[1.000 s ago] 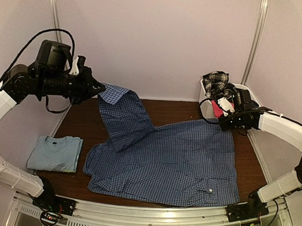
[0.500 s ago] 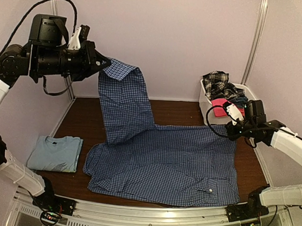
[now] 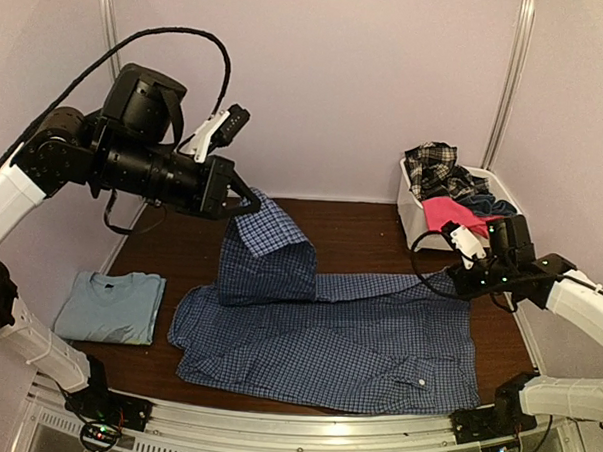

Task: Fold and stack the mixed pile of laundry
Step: Fold the 1/3-folded shirt at the center of the board.

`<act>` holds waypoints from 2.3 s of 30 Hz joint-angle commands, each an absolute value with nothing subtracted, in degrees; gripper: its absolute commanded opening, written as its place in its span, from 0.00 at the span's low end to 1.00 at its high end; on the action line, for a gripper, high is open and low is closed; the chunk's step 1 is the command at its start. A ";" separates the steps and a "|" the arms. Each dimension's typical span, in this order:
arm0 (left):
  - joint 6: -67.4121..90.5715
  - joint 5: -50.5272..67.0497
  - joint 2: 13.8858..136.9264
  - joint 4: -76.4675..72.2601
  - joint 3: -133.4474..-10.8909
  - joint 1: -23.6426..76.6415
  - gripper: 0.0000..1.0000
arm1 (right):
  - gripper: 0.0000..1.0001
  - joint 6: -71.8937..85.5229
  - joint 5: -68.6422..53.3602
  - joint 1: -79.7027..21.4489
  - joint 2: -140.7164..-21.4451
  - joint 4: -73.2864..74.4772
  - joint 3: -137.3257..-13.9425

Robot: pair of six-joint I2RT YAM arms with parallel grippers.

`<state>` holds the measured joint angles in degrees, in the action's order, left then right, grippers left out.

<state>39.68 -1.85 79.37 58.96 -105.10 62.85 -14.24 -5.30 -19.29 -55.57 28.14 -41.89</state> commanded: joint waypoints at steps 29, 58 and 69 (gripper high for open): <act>31.02 14.93 75.83 55.91 -100.32 59.48 0.00 | 0.18 -31.03 -4.24 -27.27 -58.05 45.92 -40.87; 31.41 19.20 92.21 52.03 -111.00 37.73 0.00 | 0.51 -31.31 -21.08 -30.59 -69.41 66.29 -58.45; 32.16 21.73 92.68 50.01 -108.41 35.95 0.00 | 0.58 -27.54 -10.55 -36.18 -69.37 64.60 -47.25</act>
<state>32.47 20.01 93.27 53.67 -109.27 36.32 -29.50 -16.14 -35.68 -70.28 65.91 -49.06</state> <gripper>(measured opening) 0.026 0.584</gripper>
